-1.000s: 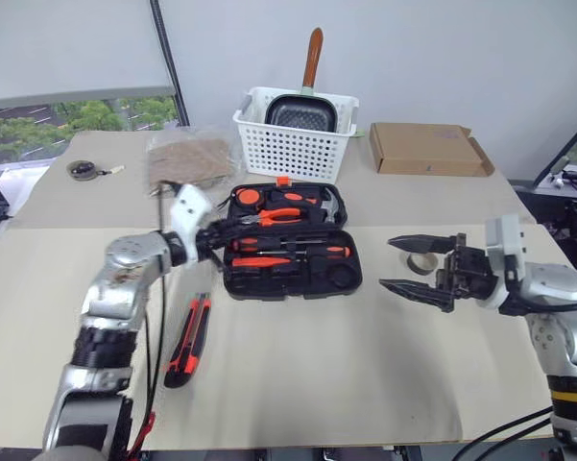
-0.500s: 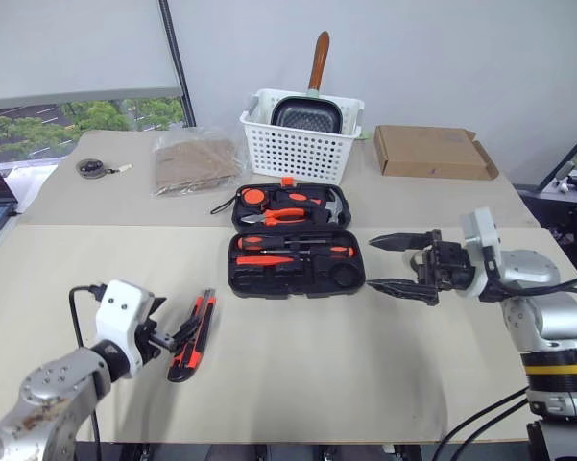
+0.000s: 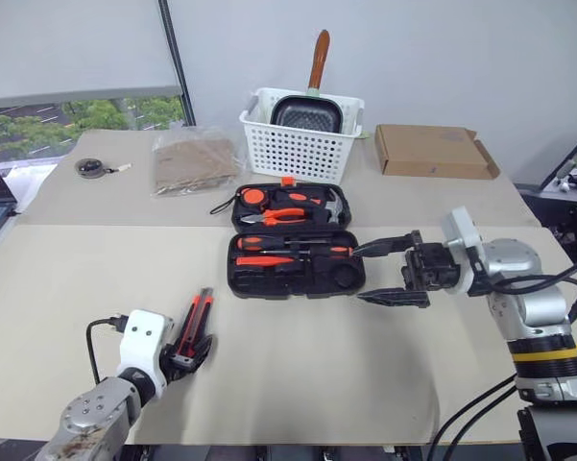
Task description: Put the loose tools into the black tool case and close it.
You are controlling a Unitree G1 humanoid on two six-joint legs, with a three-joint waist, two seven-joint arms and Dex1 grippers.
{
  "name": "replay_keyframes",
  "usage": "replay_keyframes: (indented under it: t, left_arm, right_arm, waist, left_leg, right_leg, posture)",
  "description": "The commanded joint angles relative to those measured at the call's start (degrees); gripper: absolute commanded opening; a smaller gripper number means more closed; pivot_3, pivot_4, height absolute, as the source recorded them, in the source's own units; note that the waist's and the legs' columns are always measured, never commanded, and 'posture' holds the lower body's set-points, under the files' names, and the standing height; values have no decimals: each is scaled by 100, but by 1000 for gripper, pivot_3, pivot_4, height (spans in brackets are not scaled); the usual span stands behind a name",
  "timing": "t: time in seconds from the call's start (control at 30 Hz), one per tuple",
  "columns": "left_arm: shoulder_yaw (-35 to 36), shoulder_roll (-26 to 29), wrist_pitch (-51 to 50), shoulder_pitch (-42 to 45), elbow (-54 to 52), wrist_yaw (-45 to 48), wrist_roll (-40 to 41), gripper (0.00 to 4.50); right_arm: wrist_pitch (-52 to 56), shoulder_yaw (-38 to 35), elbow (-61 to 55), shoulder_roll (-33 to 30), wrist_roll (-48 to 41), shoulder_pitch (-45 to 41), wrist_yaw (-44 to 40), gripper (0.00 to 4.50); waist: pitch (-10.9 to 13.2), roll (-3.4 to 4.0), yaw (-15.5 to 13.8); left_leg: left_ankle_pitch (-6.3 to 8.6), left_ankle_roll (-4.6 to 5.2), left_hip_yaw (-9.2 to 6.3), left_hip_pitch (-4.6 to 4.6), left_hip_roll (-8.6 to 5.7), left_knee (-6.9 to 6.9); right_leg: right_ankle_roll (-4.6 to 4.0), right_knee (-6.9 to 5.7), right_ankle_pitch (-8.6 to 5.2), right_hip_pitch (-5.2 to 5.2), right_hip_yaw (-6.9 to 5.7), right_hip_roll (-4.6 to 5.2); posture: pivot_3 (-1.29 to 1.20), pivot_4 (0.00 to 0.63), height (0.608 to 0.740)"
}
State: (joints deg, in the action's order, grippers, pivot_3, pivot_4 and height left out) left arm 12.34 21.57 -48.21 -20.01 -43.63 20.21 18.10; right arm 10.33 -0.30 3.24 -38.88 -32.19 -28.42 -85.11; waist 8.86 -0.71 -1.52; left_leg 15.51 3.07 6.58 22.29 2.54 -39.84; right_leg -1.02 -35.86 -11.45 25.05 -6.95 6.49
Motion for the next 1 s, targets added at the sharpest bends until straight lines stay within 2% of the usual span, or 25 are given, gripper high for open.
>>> replay_keyframes:
  t: [0.03, 0.23, 0.33, 0.5, 0.53, 0.67, 0.8, 0.9, 1.0]
  left_arm:
    - [-64, -65, 154, 64, -60, -96, 22, 4398]
    - [-10, -197, -126, 104, 116, -342, 81, 4398]
    - [64, -304, -313, 155, 164, -405, 204, 3729]
    - [140, -258, -387, 244, 226, -382, 288, 1862]
    - [150, -213, -316, 266, 238, -361, 271, 1655]
    - [249, 11, 439, 659, 365, -24, 267, 1652]
    - [154, 726, 1274, 1495, 766, 1300, 629, 1652]
    - [-231, 1376, 1968, 2322, 1613, 2331, 507, 1652]
    - [-903, 1717, 2714, 3387, 2763, 3330, 225, 1652]
  right_arm:
    - [-123, -85, -72, -55, 35, -39, -47, 3907]
    - [-109, -146, -180, -80, 42, 81, 28, 3907]
    - [-112, -166, -204, -86, 40, 113, 57, 3907]
    - [-114, -209, -293, -85, 18, 227, 119, 3907]
    - [-105, -221, -321, -83, 7, 260, 144, 3907]
    - [-67, -292, -450, -71, -43, 417, 286, 3907]
    - [-2, -416, -626, -77, -86, 621, 513, 3907]
    - [8, -482, -757, -97, -56, 798, 697, 3907]
    - [47, -588, -977, -106, -80, 990, 945, 3907]
  waist:
    - [0, 0, -1]
    - [0, 0, 3]
    - [0, 0, 2]
    - [-3, 6, -1]
    - [-5, 9, -1]
    - [-5, 8, -19]
    - [-4, 6, -95]
    - [-5, 9, -111]
    - [-6, 10, -86]
  left_leg:
    - [0, 0, 0, 2, 0, 0]
    - [1, 3, 1, 3, 0, 0]
    - [1, 3, 1, 0, 0, 0]
    - [2, 3, 0, -2, 1, 0]
    - [2, 3, 0, -1, 1, 0]
    - [1, 2, 0, 0, 1, 0]
    - [4, -12, -1, 7, 1, -2]
    - [21, -47, 1, 11, -1, -4]
    - [10, -6, 10, 11, -4, -2]
  right_leg:
    - [0, 1, 0, 1, 0, 1]
    - [0, 2, 0, 2, 1, 1]
    - [0, 1, 1, 0, 2, 3]
    - [0, 1, 0, -1, 1, 2]
    - [1, 1, 0, -1, 1, 2]
    - [0, 0, 0, 1, -1, 0]
    - [-3, -1, 0, 7, -6, -1]
    - [-6, 1, -2, 8, -11, -2]
    - [0, 6, 1, 4, -7, -3]
  posture:
    - [0, 150, 700]
    - [0, 150, 700]
    - [0, 150, 700]
    - [0, 150, 700]
    - [0, 150, 700]
    - [0, 150, 700]
    - [0, 150, 700]
    - [0, 150, 700]
    - [0, 150, 700]
